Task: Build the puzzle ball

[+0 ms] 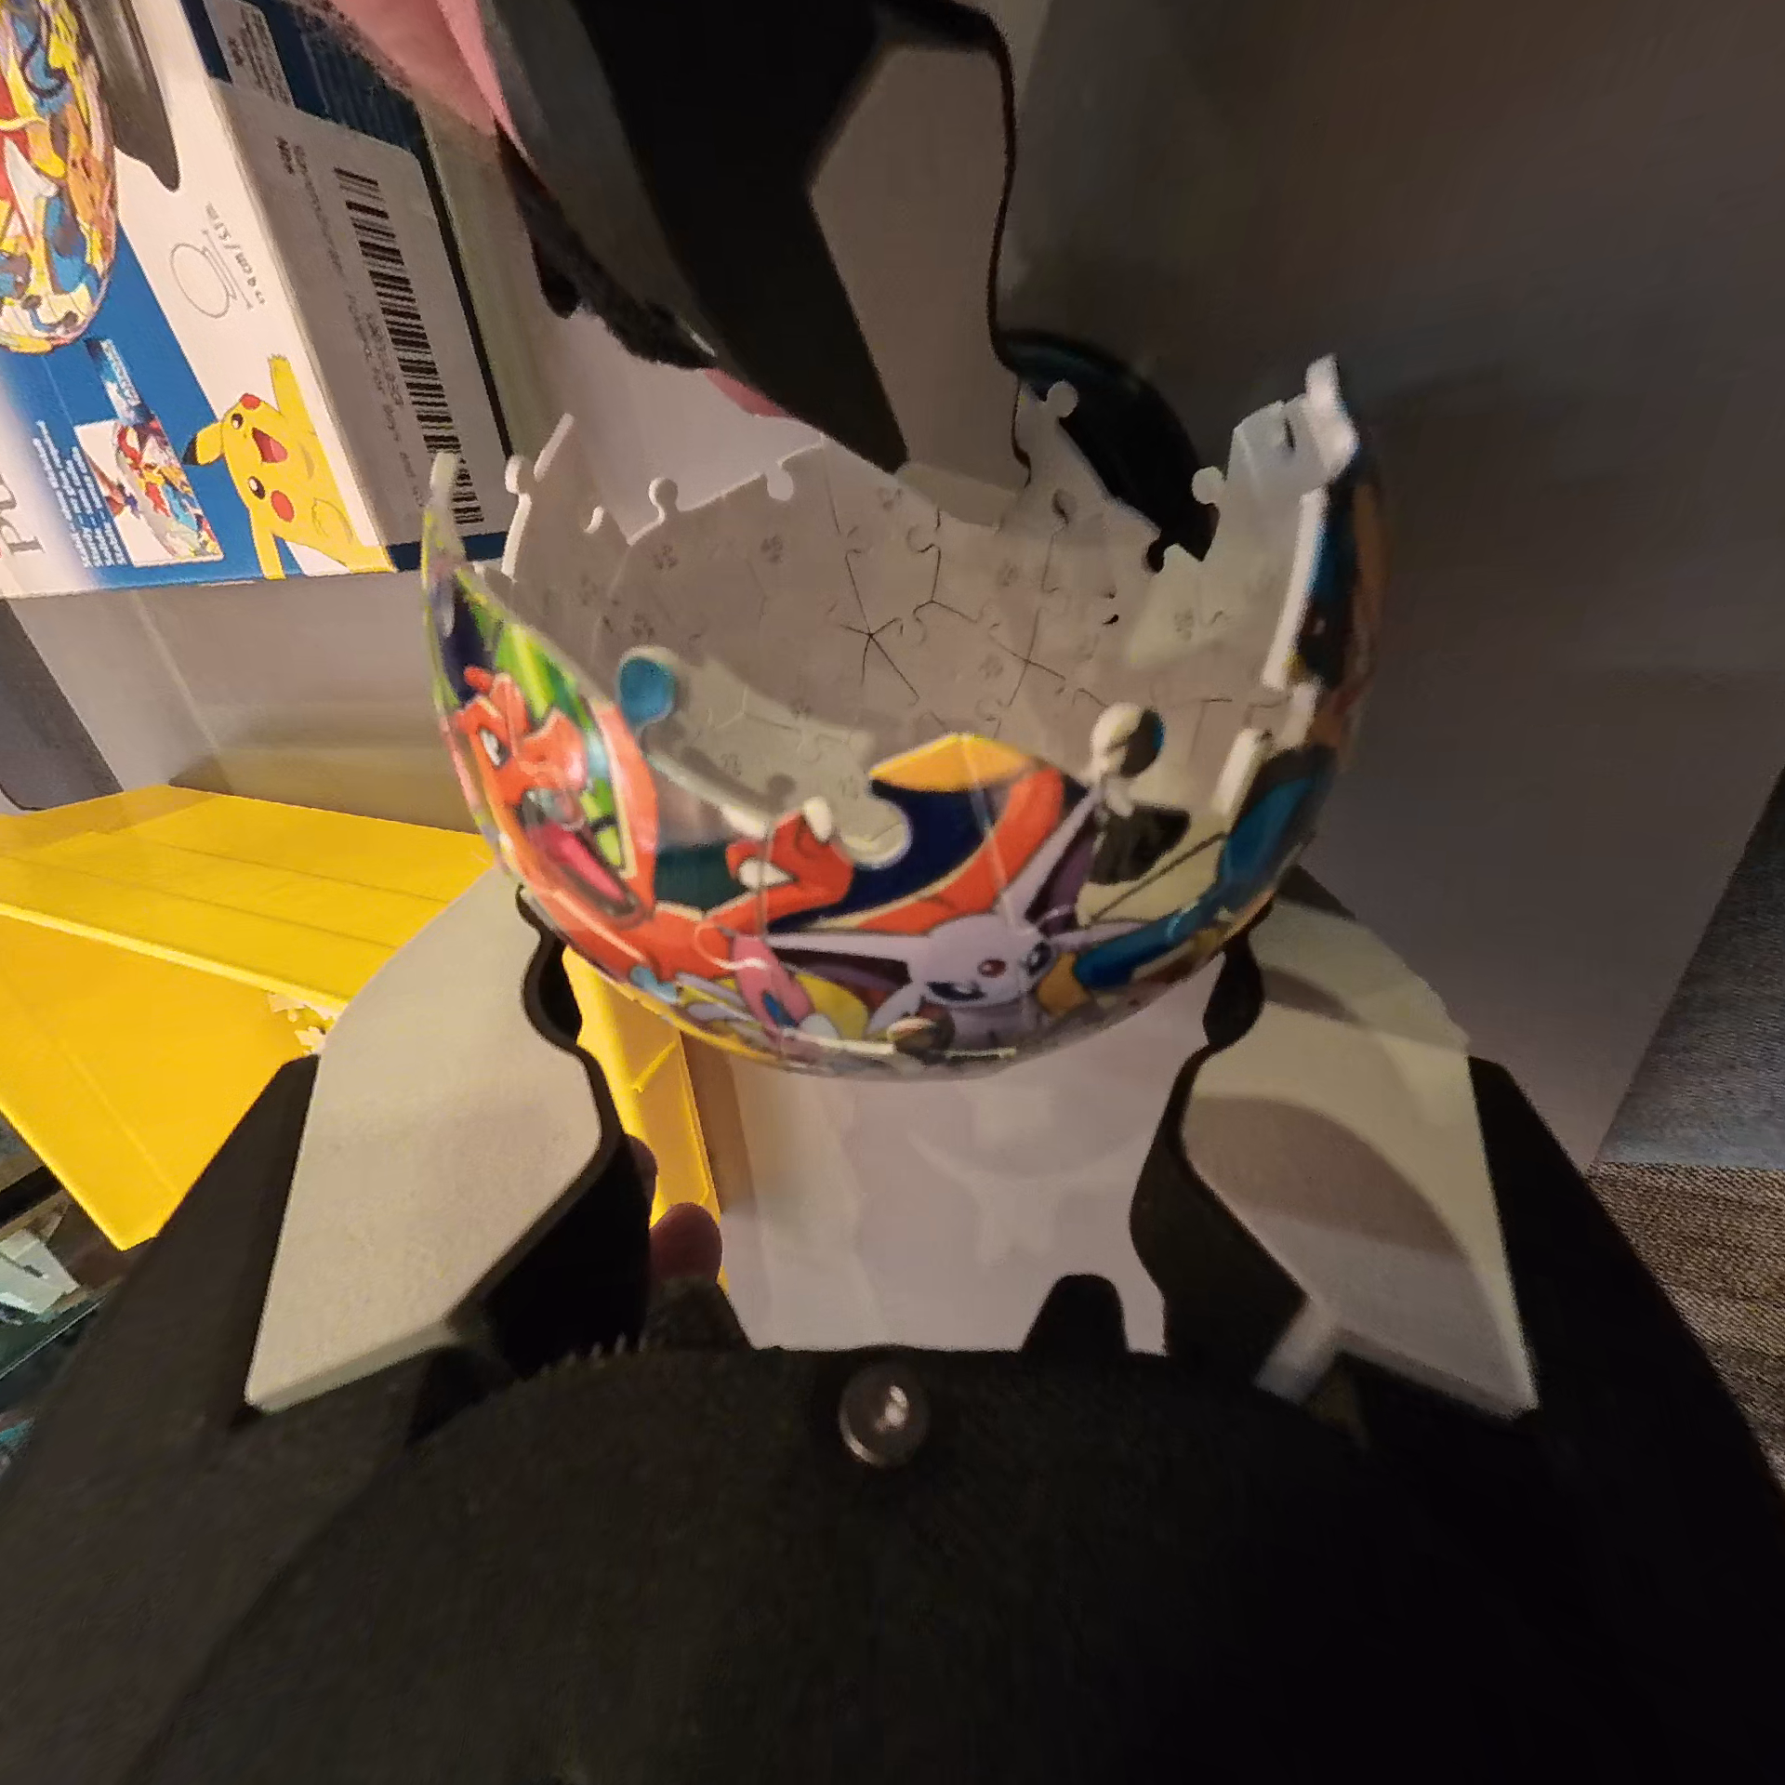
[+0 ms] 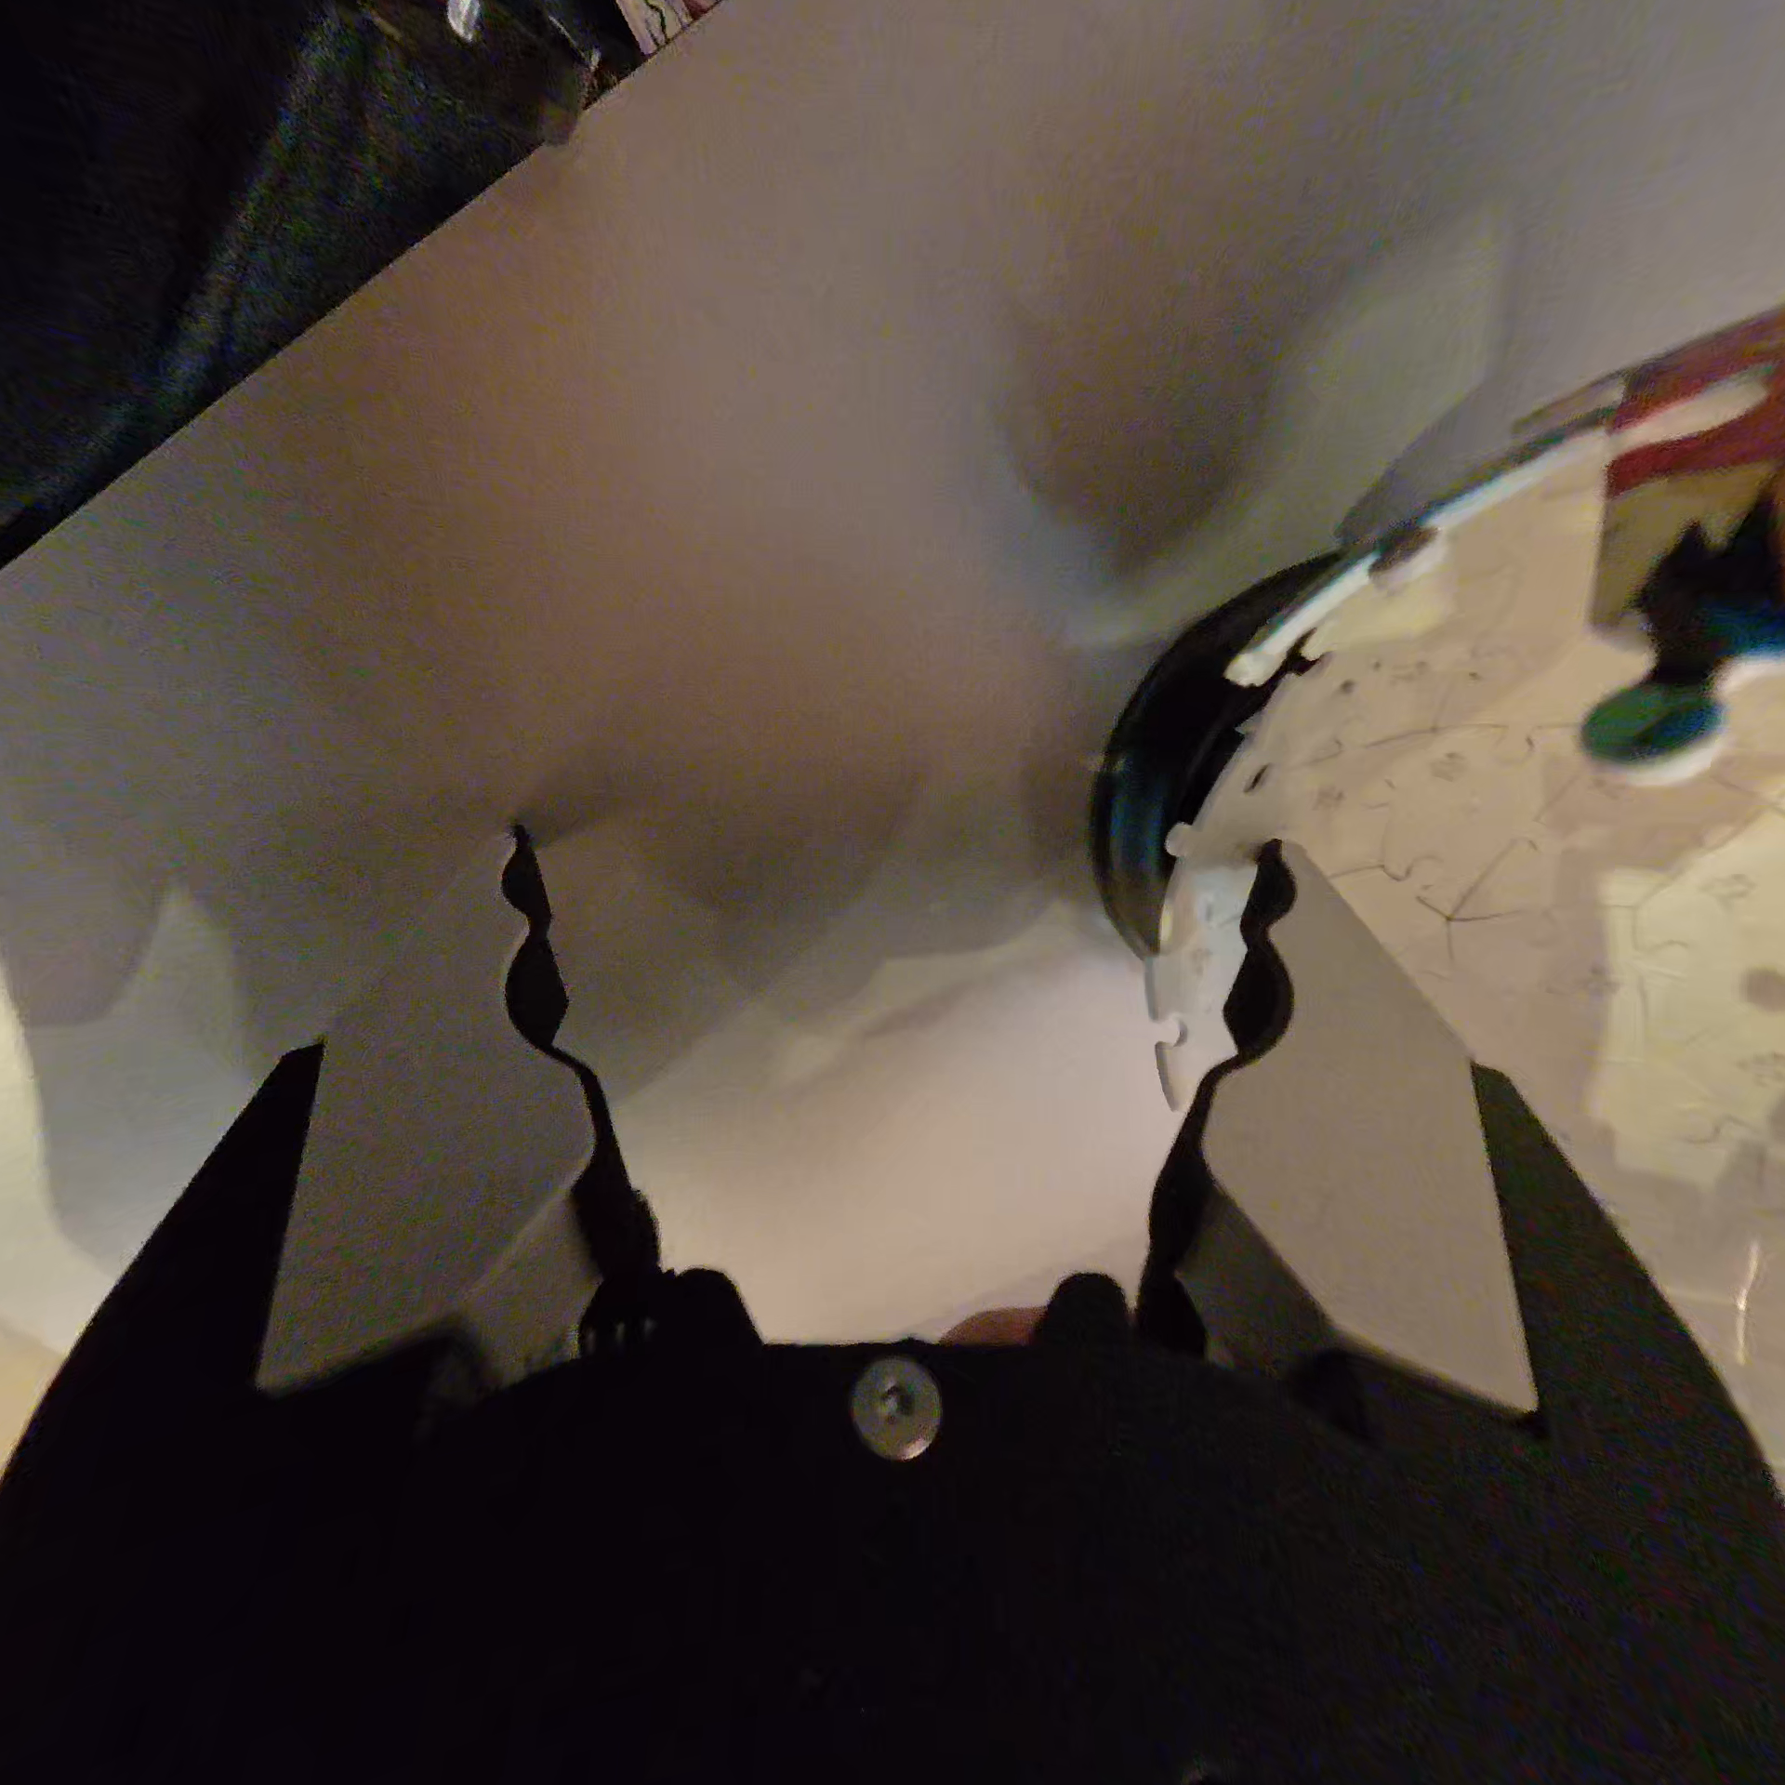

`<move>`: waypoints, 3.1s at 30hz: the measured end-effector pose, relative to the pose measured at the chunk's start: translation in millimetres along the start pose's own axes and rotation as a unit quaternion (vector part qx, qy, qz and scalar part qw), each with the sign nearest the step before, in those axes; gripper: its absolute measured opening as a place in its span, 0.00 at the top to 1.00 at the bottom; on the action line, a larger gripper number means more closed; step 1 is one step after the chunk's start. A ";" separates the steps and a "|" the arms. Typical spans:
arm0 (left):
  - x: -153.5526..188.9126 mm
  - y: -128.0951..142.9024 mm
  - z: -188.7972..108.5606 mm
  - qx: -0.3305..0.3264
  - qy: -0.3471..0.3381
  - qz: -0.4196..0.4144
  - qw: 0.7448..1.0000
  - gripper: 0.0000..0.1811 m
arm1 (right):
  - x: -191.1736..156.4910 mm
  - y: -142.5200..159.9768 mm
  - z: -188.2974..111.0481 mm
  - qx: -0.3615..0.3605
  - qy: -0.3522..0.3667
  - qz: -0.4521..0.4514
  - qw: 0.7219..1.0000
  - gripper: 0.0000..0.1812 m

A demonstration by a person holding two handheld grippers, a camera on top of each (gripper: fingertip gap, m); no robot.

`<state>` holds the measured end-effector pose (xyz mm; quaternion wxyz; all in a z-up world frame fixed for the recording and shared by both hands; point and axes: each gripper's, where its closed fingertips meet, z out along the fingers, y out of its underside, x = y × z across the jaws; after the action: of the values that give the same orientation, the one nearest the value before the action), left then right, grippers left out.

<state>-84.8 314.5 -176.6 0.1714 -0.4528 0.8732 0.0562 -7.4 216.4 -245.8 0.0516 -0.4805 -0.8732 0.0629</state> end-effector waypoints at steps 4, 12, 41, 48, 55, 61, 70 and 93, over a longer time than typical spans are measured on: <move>-0.3 -0.3 0.2 0.003 0.003 -0.002 1.000 0.30 | 0.5 2.1 -0.4 -0.006 -0.003 -0.012 1.000 0.24; 2.8 -3.4 -0.8 0.011 0.007 0.000 1.000 0.30 | -3.2 2.2 -1.0 -0.014 -0.006 -0.043 0.999 0.25; 8.3 -7.8 -1.6 0.020 0.011 0.002 1.000 0.31 | -7.9 -11.9 -3.2 0.058 -0.004 -0.045 0.997 0.33; 10.1 -8.0 0.2 0.020 0.016 0.000 1.000 0.31 | -6.8 -12.1 -7.1 0.071 0.012 -0.040 0.997 0.40; 10.1 -7.5 0.4 0.018 0.014 -0.001 1.000 0.31 | -6.9 -14.2 -10.8 0.085 0.026 -0.048 0.995 0.46; 10.3 -8.0 0.3 0.017 0.016 0.000 1.000 0.31 | -6.2 -14.9 -9.9 0.083 0.027 -0.050 0.995 0.48; 17.1 -10.3 -1.0 0.024 0.023 -0.005 0.999 0.37 | -3.6 -23.5 -11.6 0.084 0.051 -0.060 0.993 0.66; 39.4 -45.8 -3.4 0.243 -0.001 -0.250 0.937 0.23 | 4.9 -25.8 -11.5 0.065 0.080 -0.034 0.994 0.75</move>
<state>-69.5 256.5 -184.7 0.2859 -0.6012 0.7184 -0.2019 -29.8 207.5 -230.2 0.1549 -0.4501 -0.8759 0.0793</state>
